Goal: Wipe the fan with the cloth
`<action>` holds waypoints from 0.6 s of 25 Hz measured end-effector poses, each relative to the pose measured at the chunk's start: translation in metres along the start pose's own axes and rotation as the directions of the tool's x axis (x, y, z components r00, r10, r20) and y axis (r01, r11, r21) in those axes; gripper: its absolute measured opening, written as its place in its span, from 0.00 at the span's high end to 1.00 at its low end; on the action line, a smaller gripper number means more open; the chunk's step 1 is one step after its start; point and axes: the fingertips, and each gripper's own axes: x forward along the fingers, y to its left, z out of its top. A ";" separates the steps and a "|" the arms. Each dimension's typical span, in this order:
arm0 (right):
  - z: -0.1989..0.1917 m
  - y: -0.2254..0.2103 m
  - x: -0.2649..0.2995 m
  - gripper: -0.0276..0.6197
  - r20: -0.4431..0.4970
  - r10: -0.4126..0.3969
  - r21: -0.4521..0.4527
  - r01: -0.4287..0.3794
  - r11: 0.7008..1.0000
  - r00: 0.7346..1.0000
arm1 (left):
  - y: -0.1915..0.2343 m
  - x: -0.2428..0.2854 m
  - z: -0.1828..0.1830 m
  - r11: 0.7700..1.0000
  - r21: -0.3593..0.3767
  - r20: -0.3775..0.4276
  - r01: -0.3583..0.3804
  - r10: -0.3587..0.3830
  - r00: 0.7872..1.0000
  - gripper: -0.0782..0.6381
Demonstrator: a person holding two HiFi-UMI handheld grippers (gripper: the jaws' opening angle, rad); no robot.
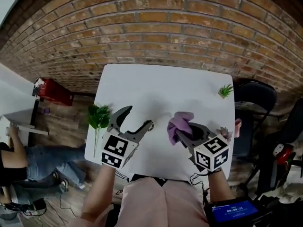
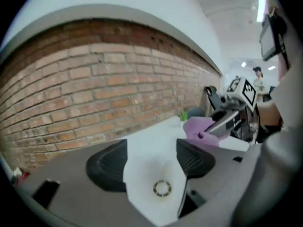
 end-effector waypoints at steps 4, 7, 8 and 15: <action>0.096 0.008 -0.020 0.76 0.209 -0.081 -0.104 0.104 0.989 0.975 | 0.030 -0.055 0.080 0.954 -0.129 0.263 -0.271 0.296 0.918 0.87; 0.151 0.019 -0.038 0.76 0.359 -0.140 -0.174 0.214 0.961 0.923 | 0.038 -0.086 0.123 0.918 -0.162 0.385 -0.362 0.396 0.833 0.87; 0.163 0.024 -0.043 0.76 0.395 -0.157 -0.199 0.251 0.947 0.905 | 0.040 -0.095 0.133 0.910 -0.165 0.415 -0.381 0.415 0.810 0.87; 0.184 0.051 -0.048 0.76 0.474 -0.197 -0.271 0.355 0.895 0.858 | 0.043 -0.120 0.153 0.884 -0.130 0.483 -0.448 0.451 0.750 0.87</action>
